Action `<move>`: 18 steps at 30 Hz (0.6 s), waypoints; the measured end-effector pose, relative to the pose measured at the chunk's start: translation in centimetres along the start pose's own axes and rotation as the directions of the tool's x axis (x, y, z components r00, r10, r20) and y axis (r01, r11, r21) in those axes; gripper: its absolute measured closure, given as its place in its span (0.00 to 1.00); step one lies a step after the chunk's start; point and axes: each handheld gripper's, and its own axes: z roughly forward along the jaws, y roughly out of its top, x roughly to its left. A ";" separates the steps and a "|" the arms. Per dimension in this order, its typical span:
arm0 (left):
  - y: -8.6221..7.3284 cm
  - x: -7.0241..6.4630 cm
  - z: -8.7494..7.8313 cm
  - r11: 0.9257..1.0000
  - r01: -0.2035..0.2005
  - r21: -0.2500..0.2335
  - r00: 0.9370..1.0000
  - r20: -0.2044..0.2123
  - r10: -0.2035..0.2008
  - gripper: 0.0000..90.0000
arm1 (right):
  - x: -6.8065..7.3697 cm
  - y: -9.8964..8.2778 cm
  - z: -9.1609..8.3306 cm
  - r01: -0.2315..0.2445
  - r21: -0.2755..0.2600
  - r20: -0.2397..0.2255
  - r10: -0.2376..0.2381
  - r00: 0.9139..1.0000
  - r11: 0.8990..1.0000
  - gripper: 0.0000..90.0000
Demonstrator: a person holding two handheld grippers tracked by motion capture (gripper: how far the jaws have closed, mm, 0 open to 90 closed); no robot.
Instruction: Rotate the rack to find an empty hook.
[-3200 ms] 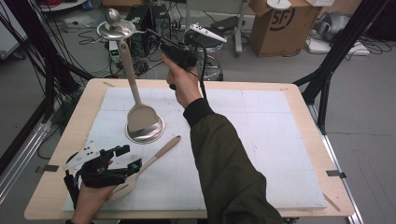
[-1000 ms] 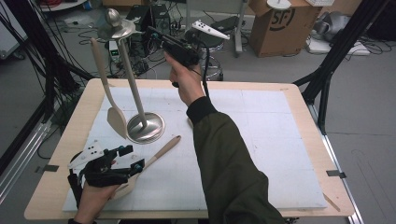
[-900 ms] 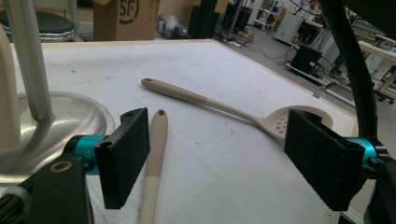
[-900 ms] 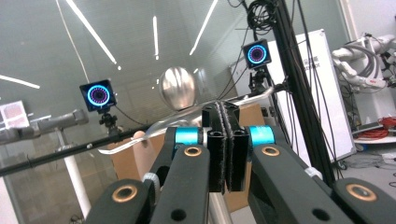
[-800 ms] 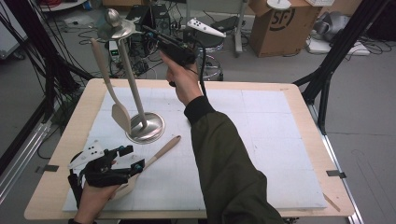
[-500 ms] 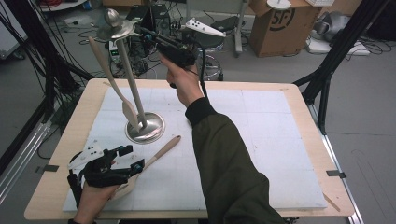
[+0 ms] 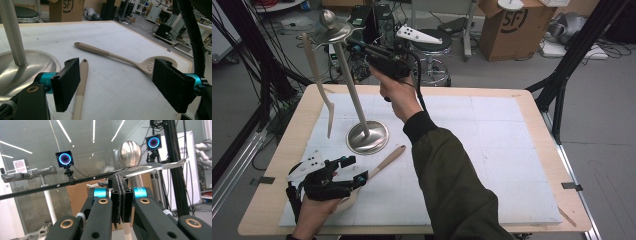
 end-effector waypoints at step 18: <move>0.1 0.3 -0.2 1.000 -0.001 -0.004 1.000 -0.006 0.001 0.26 | -0.3 -0.9 -2.3 -0.005 0.022 0.076 0.003 0.997 1.000 0.99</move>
